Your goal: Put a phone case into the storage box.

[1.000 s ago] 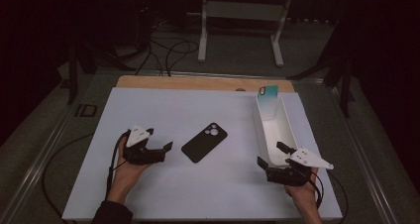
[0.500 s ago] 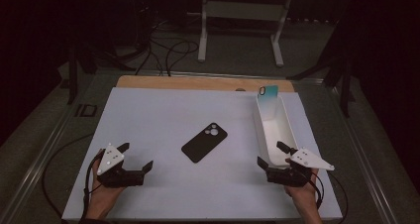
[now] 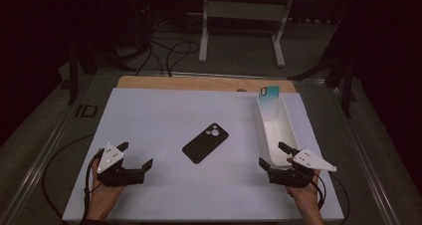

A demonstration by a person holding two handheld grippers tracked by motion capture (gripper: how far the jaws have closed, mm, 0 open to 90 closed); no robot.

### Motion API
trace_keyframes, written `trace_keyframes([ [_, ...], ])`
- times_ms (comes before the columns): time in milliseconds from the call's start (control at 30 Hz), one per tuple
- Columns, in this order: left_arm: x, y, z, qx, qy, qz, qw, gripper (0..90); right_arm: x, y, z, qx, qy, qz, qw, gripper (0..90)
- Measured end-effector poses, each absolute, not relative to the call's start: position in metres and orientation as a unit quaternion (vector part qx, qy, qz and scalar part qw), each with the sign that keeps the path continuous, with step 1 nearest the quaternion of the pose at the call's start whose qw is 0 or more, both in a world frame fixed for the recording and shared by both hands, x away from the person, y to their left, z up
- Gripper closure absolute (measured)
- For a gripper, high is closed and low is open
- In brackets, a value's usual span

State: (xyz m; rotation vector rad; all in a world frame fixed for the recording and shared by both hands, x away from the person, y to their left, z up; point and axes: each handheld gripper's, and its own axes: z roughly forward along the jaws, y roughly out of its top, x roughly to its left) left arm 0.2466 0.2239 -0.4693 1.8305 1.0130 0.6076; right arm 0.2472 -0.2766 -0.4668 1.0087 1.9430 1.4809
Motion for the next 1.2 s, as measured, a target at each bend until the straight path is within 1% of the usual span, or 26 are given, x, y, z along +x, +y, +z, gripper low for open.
trace_keyframes([
  [167, 0.254, 0.215, -0.465, 0.760, 0.406, 0.236, 0.449, 0.6, 0.247, -0.276, -0.467, 0.371, 0.713, 0.542, 0.245, 8.8],
  [567, 0.288, 0.175, -0.454, 0.789, 0.393, 0.206, 0.426, 0.6, 0.248, -0.278, -0.466, 0.375, 0.709, 0.544, 0.245, 8.8],
  [700, 0.295, 0.166, -0.454, 0.792, 0.393, 0.198, 0.423, 0.6, 0.247, -0.278, -0.466, 0.377, 0.708, 0.544, 0.244, 8.8],
  [800, 0.302, 0.153, -0.458, 0.796, 0.394, 0.183, 0.422, 0.5, 0.248, -0.277, -0.466, 0.377, 0.709, 0.544, 0.244, 8.8],
  [1200, 0.321, 0.119, -0.470, 0.818, 0.380, 0.159, 0.401, 0.4, 0.248, -0.278, -0.467, 0.377, 0.710, 0.542, 0.244, 8.8],
])
